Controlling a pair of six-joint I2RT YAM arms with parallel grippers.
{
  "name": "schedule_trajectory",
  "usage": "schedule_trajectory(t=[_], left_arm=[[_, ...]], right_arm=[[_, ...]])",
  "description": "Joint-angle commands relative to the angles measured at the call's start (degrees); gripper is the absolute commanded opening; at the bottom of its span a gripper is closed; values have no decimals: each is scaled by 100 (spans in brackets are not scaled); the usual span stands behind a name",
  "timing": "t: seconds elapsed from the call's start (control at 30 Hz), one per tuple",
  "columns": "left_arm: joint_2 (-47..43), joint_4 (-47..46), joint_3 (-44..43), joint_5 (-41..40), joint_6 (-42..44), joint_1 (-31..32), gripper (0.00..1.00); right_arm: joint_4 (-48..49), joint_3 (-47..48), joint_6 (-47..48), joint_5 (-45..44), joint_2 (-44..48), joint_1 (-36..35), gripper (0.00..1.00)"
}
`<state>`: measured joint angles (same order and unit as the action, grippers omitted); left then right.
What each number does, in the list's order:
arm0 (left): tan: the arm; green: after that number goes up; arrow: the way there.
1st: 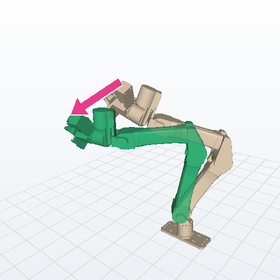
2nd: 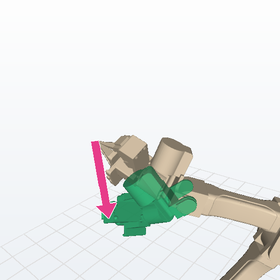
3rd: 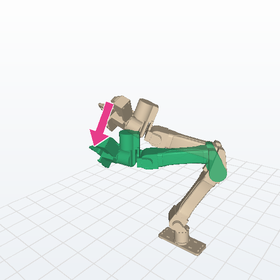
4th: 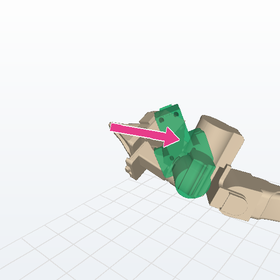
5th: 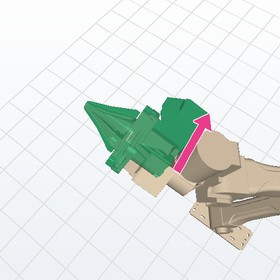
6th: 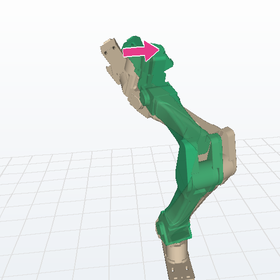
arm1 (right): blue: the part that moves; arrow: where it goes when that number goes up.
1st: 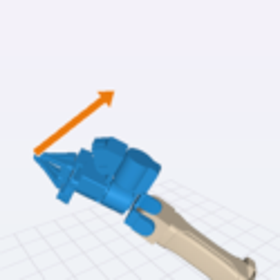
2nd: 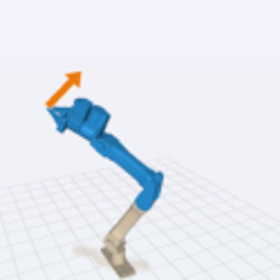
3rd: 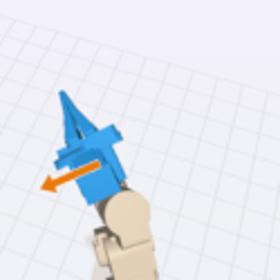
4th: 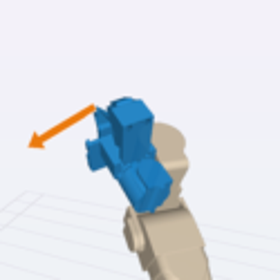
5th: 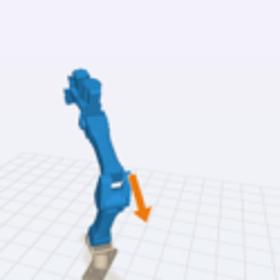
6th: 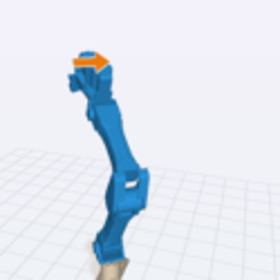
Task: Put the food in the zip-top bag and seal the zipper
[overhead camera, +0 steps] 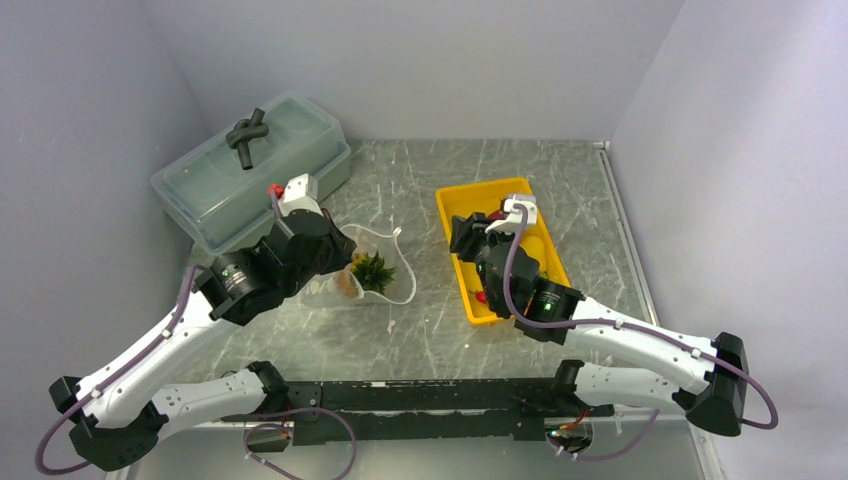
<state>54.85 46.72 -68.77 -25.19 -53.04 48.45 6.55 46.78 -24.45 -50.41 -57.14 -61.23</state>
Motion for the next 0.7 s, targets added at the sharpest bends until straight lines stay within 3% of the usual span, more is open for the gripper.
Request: schedule_trajectory(t=[0.0, 0.67], left_arm=[[-116, -514, 105, 108, 290, -35, 0], [25, -444, 96, 208, 605, -53, 0]], right_arm=[[-30, 104, 25, 36, -72, 98, 45], [-774, 1297, 25, 36, -1116, 173, 45]])
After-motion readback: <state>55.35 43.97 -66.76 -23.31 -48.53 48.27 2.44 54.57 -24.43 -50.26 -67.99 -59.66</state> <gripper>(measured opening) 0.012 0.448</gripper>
